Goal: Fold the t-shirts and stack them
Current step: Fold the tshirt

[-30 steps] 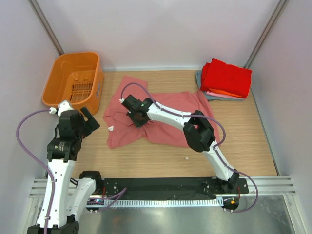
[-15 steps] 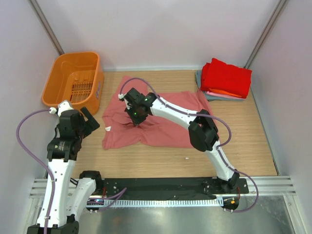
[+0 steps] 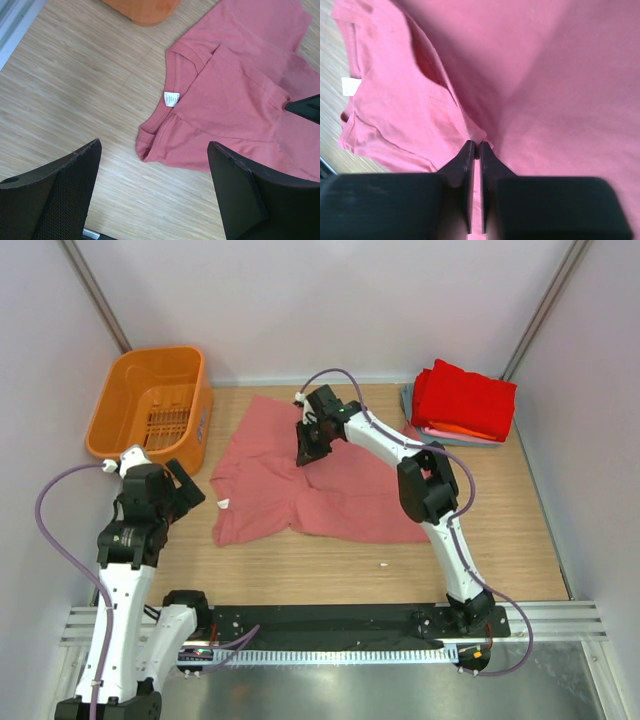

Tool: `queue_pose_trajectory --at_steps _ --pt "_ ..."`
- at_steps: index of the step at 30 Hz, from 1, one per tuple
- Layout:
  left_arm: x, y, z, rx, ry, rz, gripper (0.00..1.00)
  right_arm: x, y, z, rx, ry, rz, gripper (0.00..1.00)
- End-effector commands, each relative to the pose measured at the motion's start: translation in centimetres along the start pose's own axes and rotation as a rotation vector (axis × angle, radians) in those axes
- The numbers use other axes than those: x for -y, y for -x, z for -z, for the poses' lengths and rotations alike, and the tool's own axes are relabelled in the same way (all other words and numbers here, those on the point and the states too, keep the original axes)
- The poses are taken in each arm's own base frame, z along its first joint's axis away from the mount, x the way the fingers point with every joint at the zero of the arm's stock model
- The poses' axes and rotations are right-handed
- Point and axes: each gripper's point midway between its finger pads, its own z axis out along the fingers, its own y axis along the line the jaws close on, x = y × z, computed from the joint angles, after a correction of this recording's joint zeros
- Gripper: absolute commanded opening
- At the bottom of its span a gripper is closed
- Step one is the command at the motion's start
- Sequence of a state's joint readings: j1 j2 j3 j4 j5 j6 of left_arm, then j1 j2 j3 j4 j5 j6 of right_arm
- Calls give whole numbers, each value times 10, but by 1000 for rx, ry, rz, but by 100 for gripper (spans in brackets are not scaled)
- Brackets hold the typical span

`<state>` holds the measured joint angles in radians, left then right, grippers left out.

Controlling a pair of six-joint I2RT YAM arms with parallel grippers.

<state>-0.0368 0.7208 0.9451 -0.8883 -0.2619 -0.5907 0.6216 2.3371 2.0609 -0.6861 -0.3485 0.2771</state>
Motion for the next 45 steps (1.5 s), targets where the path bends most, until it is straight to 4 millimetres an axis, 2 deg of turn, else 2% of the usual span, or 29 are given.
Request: queue_pose_trajectory --at_steps 1,4,7,10,11,12,14,15,16,17,18,19,20,21,22,23,24,25,26,27,28,29,30,34,36,38,40,42,45 --pt "-2 4 -3 16 12 3 88 -20 17 -3 38 85 -19 28" --pt "-2 3 -3 11 15 1 88 -5 15 -8 21 53 -61 65" --pt "-1 2 -5 5 14 -3 88 11 15 -4 20 -1 -91 71" --pt "2 -2 -9 -22 3 -9 87 29 22 17 64 -96 -104 72" --pt "4 -5 -10 -35 -5 -12 87 27 35 40 121 -127 -95 72" --pt "10 -12 -14 -76 -30 -23 87 32 30 46 121 -155 -101 72" --pt "18 -17 -17 -113 -68 -27 85 35 36 73 172 -209 -102 73" --pt "22 -22 -19 -140 -87 -30 85 29 49 107 254 -236 -95 73" --pt "31 -30 -22 -188 -119 -10 86 36 31 110 235 -264 -121 73" --pt "35 -40 -26 -230 -134 3 86 36 25 119 251 -275 -134 73" --pt "41 -49 -29 -262 -153 5 85 26 35 157 351 -264 -136 75" --pt "45 -56 -36 -291 -143 29 83 39 4 151 308 -286 -188 76" --pt "49 -72 -39 -330 -149 17 82 41 -4 163 331 -289 -208 78" --pt "53 -79 -43 -343 -155 20 82 35 -4 188 402 -273 -220 79" --pt "63 -83 -50 -349 -167 53 82 49 -38 180 353 -296 -251 81" --pt "66 -100 -54 -379 -174 38 82 53 -50 184 356 -299 -291 82" --pt "71 -108 -58 -393 -180 42 81 65 -59 189 363 -312 -327 83" --pt "80 -109 -63 -385 -204 49 81 70 -85 191 344 -304 -354 83" --pt "84 -125 -68 -423 -197 36 81 74 -96 191 342 -297 -384 84" --pt "87 -128 -72 -423 -195 35 81 89 -117 186 323 -306 -424 85" --pt "92 -128 -77 -412 -199 35 81 90 -124 187 323 -286 -440 85" --pt "90 -138 -85 -431 -173 24 80 94 -133 186 312 -280 -463 85" --pt "89 -139 -90 -428 -161 23 80 101 -149 179 286 -277 -493 85" --pt "73 -155 -113 -437 -60 -11 80 118 -175 169 258 -248 -577 85" --pt "66 -170 -122 -472 -26 -23 79 124 -188 162 238 -246 -618 85" --pt "57 -183 -124 -506 9 -30 77 134 -197 160 238 -283 -648 85" --pt "41 -194 -124 -535 75 -48 76 142 -215 157 218 -330 -689 85" --pt "28 -199 -119 -554 129 -60 76 151 -228 161 221 -395 -724 86" --pt "11 -202 -108 -560 183 -63 76 157 -259 164 215 -460 -799 87"
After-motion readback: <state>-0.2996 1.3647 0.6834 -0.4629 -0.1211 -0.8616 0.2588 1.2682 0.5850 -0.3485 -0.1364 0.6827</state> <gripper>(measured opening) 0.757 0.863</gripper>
